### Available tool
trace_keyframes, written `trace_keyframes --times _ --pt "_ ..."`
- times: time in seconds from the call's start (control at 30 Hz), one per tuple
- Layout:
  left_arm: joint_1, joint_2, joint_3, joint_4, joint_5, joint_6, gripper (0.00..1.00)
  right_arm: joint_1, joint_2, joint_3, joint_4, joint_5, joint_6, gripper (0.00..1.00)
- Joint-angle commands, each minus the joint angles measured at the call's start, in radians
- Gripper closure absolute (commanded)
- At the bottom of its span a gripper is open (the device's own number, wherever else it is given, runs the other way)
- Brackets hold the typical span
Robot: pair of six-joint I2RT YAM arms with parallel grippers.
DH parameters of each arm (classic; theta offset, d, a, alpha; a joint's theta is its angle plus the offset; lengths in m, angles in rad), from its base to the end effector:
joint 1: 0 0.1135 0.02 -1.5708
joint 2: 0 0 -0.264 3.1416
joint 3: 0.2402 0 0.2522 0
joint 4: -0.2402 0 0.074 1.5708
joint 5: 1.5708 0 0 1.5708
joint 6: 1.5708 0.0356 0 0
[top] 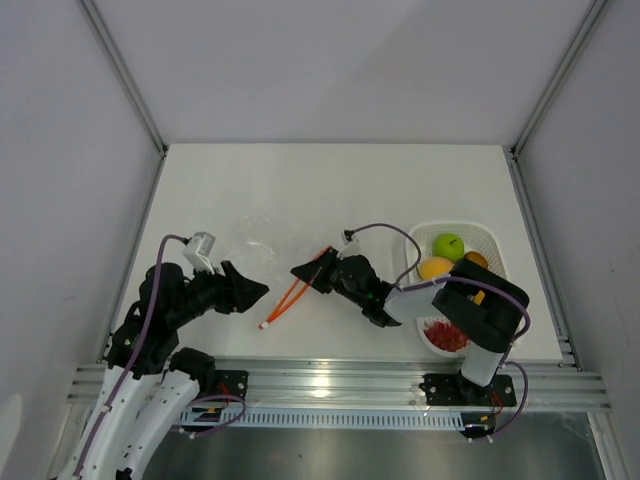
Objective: Place the food in the zip-top bag and seal the zipper
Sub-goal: Pick up the zipper food storage bag at the center of the board.
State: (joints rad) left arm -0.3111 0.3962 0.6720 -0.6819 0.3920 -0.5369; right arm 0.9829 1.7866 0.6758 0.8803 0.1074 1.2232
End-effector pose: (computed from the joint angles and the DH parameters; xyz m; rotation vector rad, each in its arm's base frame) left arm 0.0853 -0.0417 0.2976 0.0354 2.0659 -0.9258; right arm 0.1948 0.2854 0.1535 0.3340 2.0344 1.4071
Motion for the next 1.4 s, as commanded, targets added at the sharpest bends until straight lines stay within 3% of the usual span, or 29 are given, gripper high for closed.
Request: trace_keyframes --times 0.0,0.23,0.5,0.7,0.77,0.97,1.37 --pt "-0.046 0.041 0.044 -0.002 -0.022 0.037 0.33 0.016 -0.101 0.079 -0.259 -0.003 -0.134 0.99" --pt "-0.318 0.127 0.029 0.045 -0.255 -0.047 0.35 0.022 -0.26 0.169 -0.644 -0.015 -0.2 1.0" --pt "-0.627 0.21 0.061 0.025 -0.706 -0.093 0.38 0.003 -0.394 0.071 -0.636 -0.095 -0.154 1.0" --pt "-0.802 0.251 0.051 0.059 -0.887 -0.135 0.38 0.01 -0.411 0.06 -0.609 -0.136 -0.103 1.0" --pt "-0.86 0.282 0.057 0.102 -0.936 -0.118 0.42 0.023 -0.4 0.07 -0.597 -0.147 -0.094 1.0" --pt "-0.954 0.365 0.055 0.142 -1.03 -0.115 0.43 0.042 -0.395 0.064 -0.57 -0.149 -0.028 1.0" --pt "-0.959 0.467 0.014 0.26 -1.024 -0.066 0.39 0.054 -0.447 0.074 -0.638 -0.107 -0.034 1.0"
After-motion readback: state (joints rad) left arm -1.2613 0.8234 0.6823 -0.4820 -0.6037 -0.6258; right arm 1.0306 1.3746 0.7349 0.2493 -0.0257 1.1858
